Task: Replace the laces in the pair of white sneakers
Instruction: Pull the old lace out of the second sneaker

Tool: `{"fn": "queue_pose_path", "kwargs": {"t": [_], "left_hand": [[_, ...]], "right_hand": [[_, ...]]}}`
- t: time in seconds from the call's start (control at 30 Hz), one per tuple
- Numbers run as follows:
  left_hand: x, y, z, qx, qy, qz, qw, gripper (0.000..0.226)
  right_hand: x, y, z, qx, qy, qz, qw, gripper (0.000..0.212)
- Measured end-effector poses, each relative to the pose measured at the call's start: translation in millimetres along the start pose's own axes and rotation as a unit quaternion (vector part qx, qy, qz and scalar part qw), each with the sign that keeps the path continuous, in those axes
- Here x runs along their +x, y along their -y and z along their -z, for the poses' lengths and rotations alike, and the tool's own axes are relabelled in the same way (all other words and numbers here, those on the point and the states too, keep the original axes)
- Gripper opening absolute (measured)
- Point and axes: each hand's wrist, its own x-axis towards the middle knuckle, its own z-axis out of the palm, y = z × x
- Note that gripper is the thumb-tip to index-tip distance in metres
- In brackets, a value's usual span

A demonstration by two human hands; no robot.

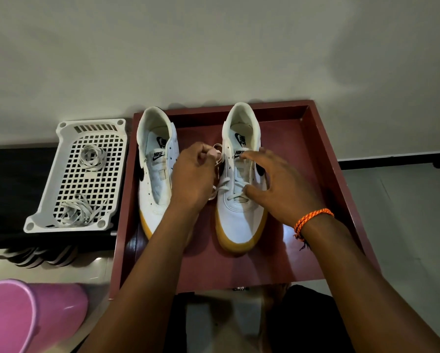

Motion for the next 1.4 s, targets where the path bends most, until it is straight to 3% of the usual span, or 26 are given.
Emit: {"fn": "queue_pose_path", "kwargs": {"t": [0.1, 0.2, 0.3, 0.4, 0.5, 0.63, 0.8, 0.87, 1.0, 1.13, 1.23, 1.4], "left_hand": [[-1.2, 2.9, -0.9, 0.138, 0.006, -0.053, 0.989, 0.026], [-2.7, 3.3, -3.4, 0.214, -0.03, -0.101, 0.971, 0.023], [-5.1, 2.8, -2.9, 0.251, -0.057, -0.12, 0.959, 0.037], [-2.9, 2.9, -1.3, 0.218, -0.073, -0.134, 0.964, 0.024], [-2.7, 0.8, -1.9, 0.128, -0.021, -0.106, 0.986, 0.018], [-5.6, 1.0, -3.5, 0.145, 0.013, -0.09, 0.985, 0.034], [-2.7, 0.1, -0.6, 0.139, -0.005, -0.075, 0.987, 0.015], [-3.2, -2.4, 1.9, 0.106, 0.0, -0.06, 0.993, 0.003], [-2.6, -2.9, 5.9, 0.076, 0.021, -0.047, 0.996, 0.011], [-1.8, -1.9, 5.3, 0.085, 0.02, -0.044, 0.995, 0.005], [-2.3, -3.5, 5.2, 0.084, 0.037, -0.037, 0.995, 0.012], [-1.3, -2.7, 4.7, 0.079, 0.046, -0.041, 0.995, 0.009]], "right_hand": [[2.1, -1.1, -10.0, -0.01, -0.002, 0.001, 1.0, 0.05], [4.1, -2.9, -19.2, 0.008, -0.018, 0.014, 1.0, 0.041], [2.4, 0.3, -25.0, -0.004, -0.045, 0.035, 0.998, 0.028], [-0.4, 6.8, -27.5, -0.022, -0.068, 0.043, 0.997, 0.021], [-1.9, 10.9, -26.2, -0.046, -0.077, 0.04, 0.995, 0.015], [-1.5, 14.7, -24.6, -0.065, -0.089, 0.043, 0.993, 0.015], [-2.7, 22.2, -21.9, -0.053, -0.096, 0.035, 0.993, 0.007], [-3.0, 24.2, -19.8, -0.039, -0.093, 0.037, 0.994, 0.007], [-1.6, 23.2, -13.5, -0.018, -0.099, 0.013, 0.995, 0.011], [4.7, 12.4, -5.5, -0.017, -0.152, -0.039, 0.988, 0.023], [6.0, 4.8, -4.6, -0.008, -0.179, -0.065, 0.982, 0.027], [-1.2, 21.5, -10.7, -0.002, -0.206, 0.021, 0.978, 0.011]]}}
